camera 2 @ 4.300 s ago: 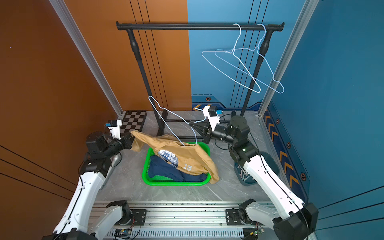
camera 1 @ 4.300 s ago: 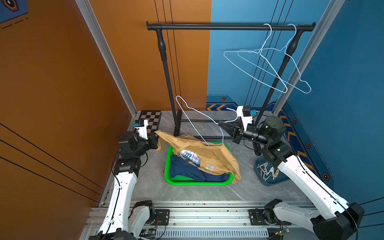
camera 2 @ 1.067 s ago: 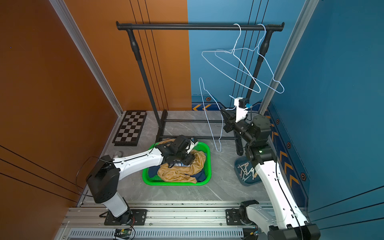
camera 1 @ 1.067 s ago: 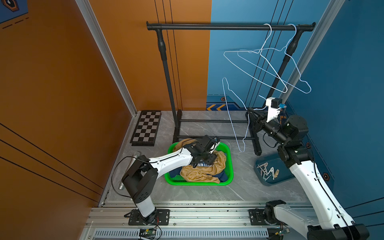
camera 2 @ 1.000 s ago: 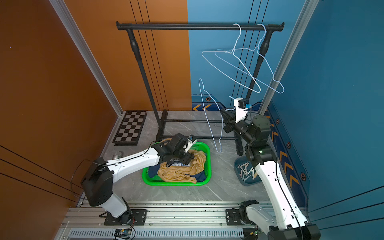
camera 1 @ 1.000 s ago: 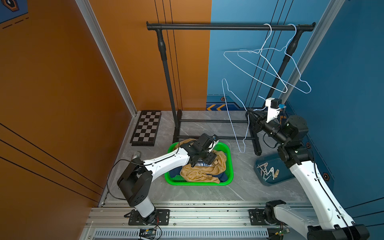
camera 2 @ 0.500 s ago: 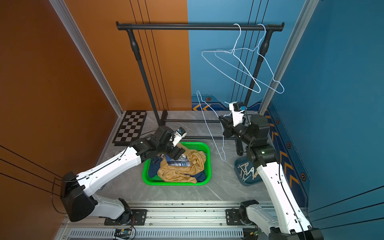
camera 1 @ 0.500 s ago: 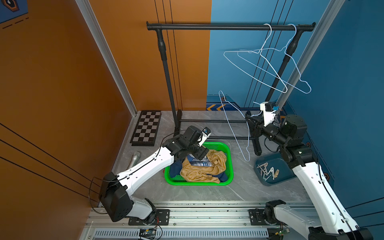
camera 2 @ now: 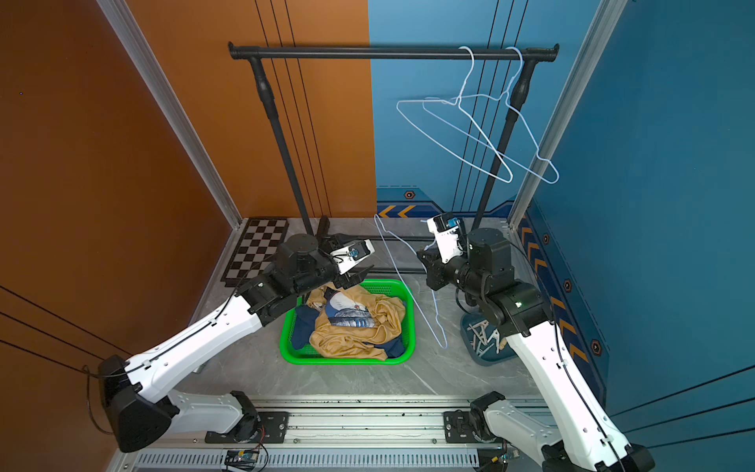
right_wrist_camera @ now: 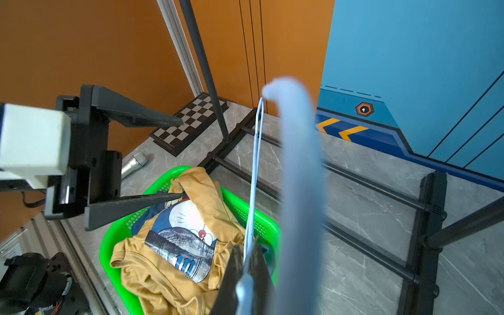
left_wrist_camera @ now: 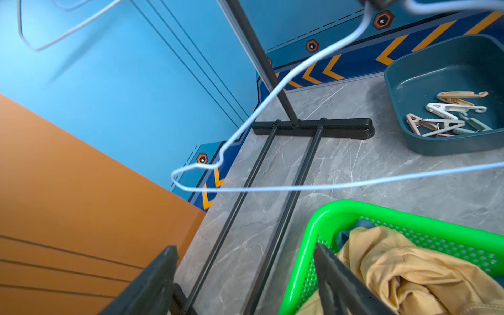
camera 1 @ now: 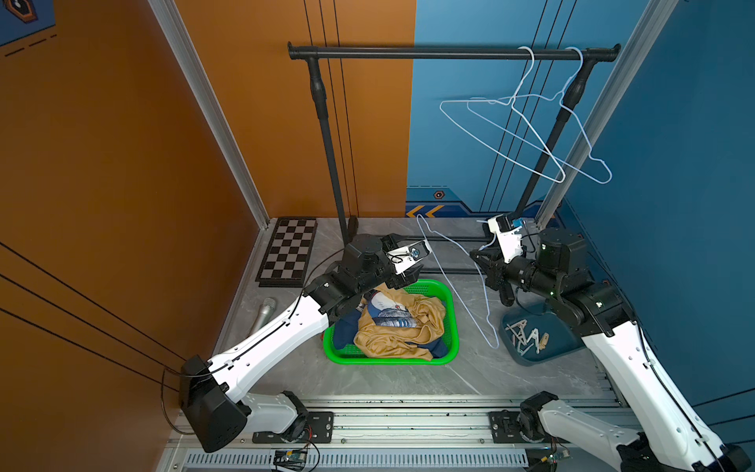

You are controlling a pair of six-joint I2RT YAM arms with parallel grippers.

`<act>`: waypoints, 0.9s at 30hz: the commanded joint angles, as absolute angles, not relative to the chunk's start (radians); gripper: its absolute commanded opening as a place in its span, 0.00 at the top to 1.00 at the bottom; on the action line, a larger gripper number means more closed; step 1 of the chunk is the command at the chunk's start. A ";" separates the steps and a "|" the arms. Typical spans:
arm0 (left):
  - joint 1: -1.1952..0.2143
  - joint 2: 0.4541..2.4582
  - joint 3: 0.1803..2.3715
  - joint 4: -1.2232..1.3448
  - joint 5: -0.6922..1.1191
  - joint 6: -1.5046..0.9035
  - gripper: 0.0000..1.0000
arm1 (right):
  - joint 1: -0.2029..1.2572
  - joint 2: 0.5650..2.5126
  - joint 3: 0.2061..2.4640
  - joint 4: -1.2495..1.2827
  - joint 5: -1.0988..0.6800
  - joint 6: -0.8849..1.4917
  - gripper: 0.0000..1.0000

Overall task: Remove the clothespins securing t-shirts to the hanger
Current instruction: Place the hanger on the clothes rail.

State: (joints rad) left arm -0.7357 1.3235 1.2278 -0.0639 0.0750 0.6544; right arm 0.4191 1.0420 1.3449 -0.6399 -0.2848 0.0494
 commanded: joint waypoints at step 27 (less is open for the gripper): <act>-0.814 1.533 1.300 0.122 0.219 0.880 0.67 | 0.542 1.115 1.477 -0.867 -0.191 0.126 1.00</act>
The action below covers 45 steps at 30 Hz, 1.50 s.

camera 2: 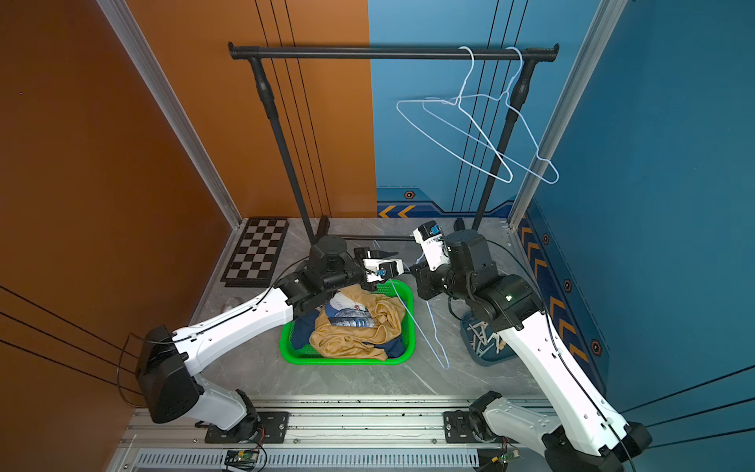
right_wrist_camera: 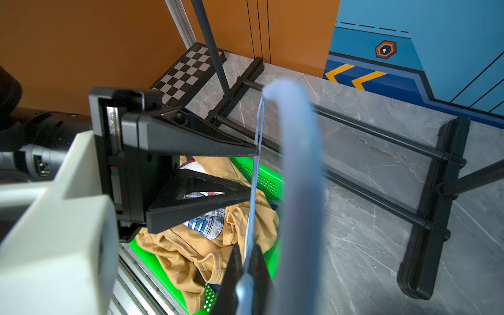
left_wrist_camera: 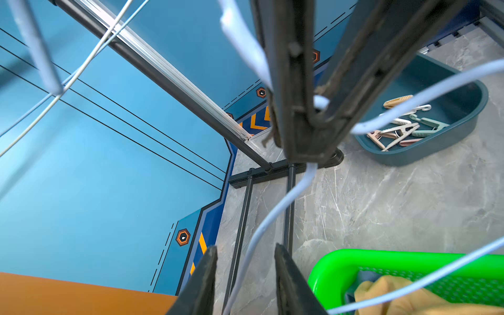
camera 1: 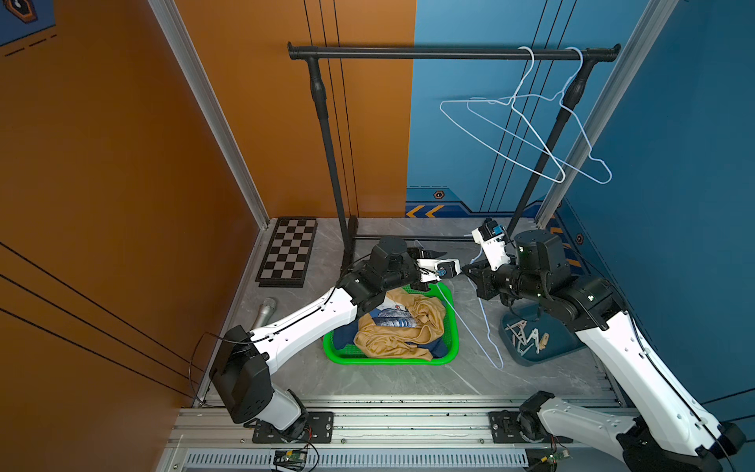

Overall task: Remove the clothespins securing t-shirts to the hanger
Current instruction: Place the hanger on the clothes rail.

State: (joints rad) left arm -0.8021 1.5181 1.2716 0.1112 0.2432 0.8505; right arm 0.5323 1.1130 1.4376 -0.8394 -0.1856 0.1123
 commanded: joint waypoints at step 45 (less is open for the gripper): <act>-0.666 1.431 1.281 0.065 0.269 0.719 1.00 | 0.548 0.872 1.251 -0.837 -0.177 0.032 0.49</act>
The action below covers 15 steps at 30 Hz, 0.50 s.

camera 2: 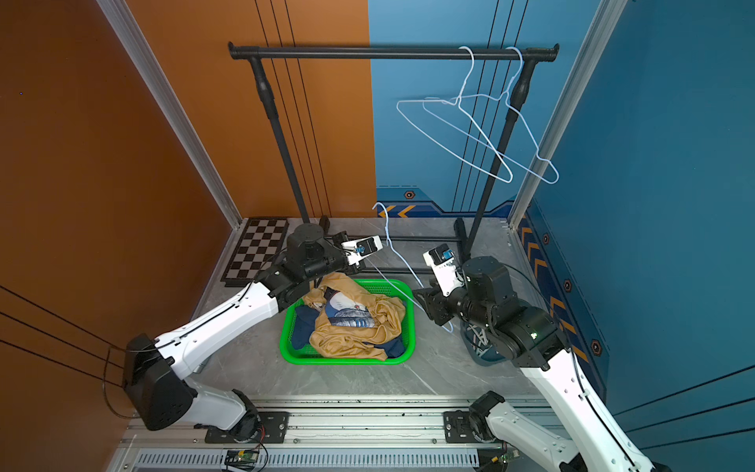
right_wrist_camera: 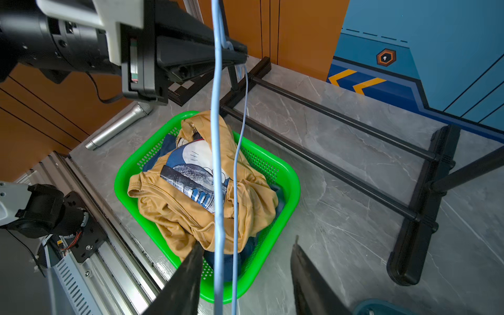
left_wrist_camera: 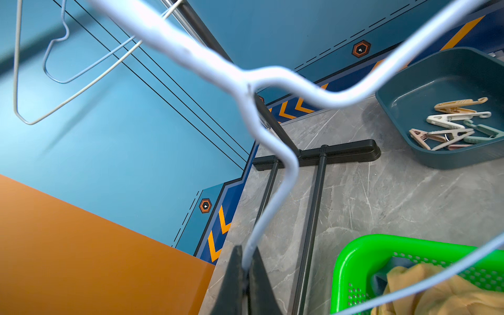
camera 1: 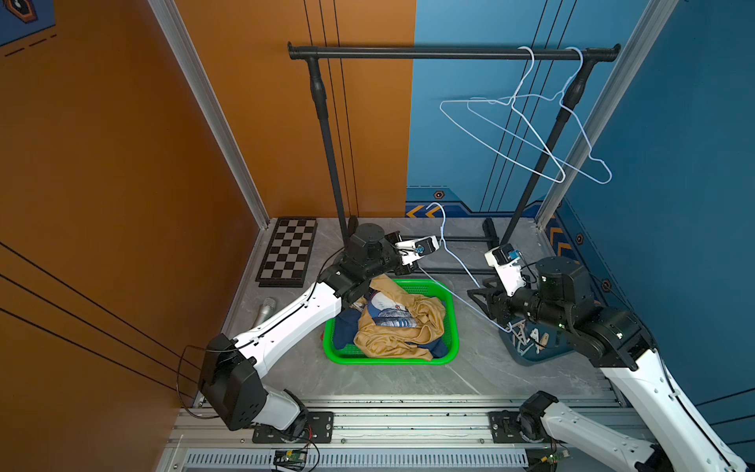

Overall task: Remove the clothespins securing t-shirts to the hanger
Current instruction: Place the hanger on the clothes rail.

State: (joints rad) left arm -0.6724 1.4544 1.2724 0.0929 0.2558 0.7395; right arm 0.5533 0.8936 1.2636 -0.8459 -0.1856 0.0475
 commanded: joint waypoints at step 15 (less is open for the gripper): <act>-0.648 1.424 1.282 0.059 0.250 0.710 1.00 | 0.546 0.871 1.251 -0.839 -0.178 0.025 0.70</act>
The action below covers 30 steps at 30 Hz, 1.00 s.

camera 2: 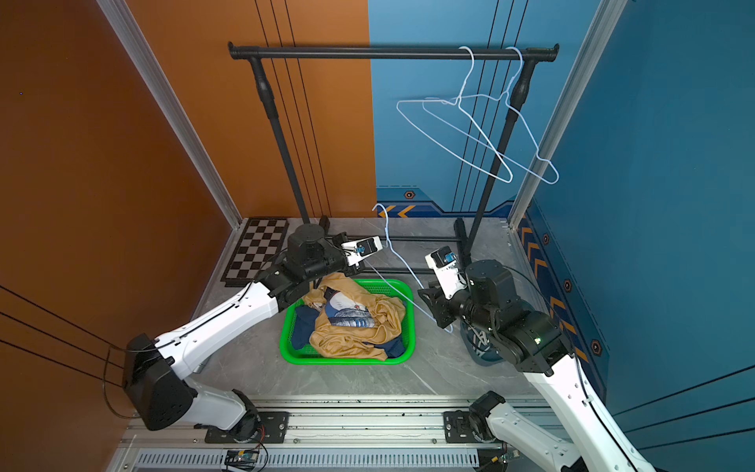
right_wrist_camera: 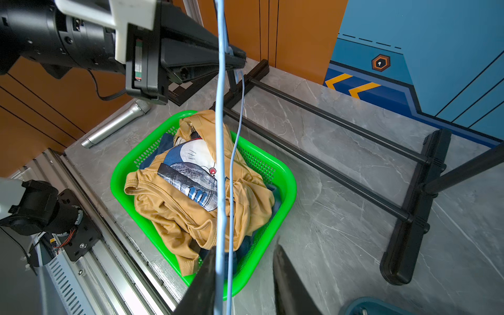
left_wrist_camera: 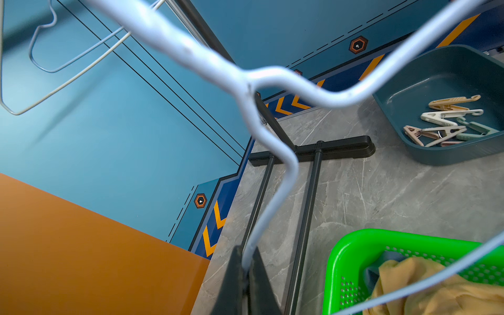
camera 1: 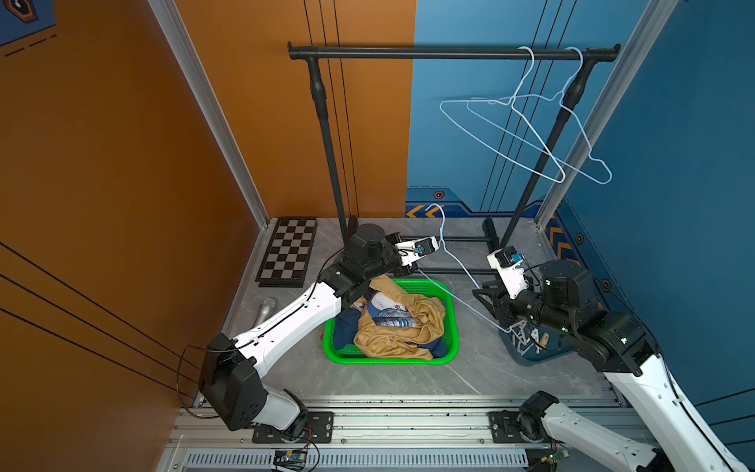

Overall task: Remove the clothespins securing t-shirts to the hanger
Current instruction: Place the hanger on the clothes rail.

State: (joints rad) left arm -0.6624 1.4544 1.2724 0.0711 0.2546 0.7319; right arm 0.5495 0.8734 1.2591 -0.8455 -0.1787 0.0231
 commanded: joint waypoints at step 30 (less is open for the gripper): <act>-0.632 1.431 1.367 0.232 0.288 0.222 0.30 | 0.390 0.996 1.404 -0.738 -0.125 0.000 1.00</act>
State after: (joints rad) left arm -0.6502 1.4311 1.3071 0.1524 0.2672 0.3824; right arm 0.4156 0.9794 1.3399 -0.8162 -0.1230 0.0032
